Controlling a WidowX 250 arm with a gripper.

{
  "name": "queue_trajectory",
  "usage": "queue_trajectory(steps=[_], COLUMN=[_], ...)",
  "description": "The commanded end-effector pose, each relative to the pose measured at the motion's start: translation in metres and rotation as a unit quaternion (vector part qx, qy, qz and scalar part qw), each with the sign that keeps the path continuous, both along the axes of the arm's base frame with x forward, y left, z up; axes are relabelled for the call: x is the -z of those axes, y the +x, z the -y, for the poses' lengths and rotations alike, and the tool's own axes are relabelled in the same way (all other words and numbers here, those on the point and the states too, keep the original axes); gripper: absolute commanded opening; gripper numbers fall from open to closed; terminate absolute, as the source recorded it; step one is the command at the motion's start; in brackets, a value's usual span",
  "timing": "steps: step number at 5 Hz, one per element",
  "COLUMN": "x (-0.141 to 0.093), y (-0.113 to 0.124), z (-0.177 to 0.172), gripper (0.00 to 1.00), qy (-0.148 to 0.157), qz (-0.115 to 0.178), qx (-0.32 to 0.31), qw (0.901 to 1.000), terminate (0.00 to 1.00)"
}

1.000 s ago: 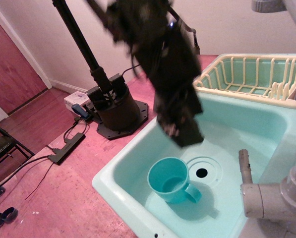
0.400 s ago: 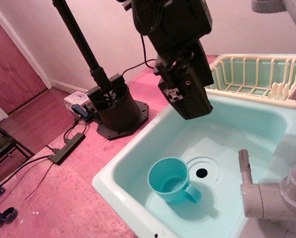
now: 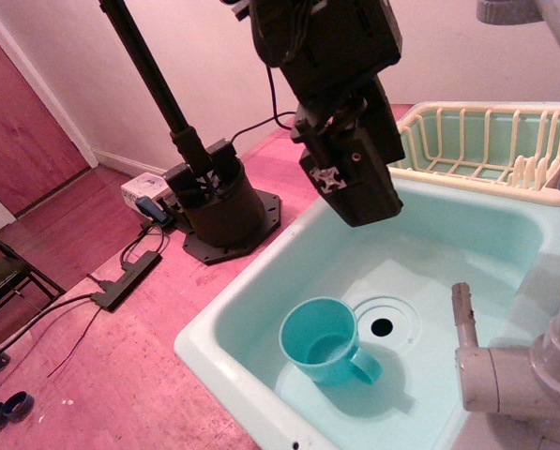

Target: Flip cup upright

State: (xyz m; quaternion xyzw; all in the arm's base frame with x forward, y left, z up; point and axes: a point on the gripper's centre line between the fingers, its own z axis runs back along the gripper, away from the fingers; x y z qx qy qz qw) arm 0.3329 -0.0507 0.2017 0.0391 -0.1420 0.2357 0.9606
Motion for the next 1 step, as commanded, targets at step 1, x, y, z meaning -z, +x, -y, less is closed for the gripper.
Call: queue_trajectory(steps=[1], x=[-0.0092], y=[-0.001], z=[-0.0059], gripper=[1.0], qy=[-0.002], qz=[0.019], qx=[0.003], qw=[0.9998], terminate=[1.0])
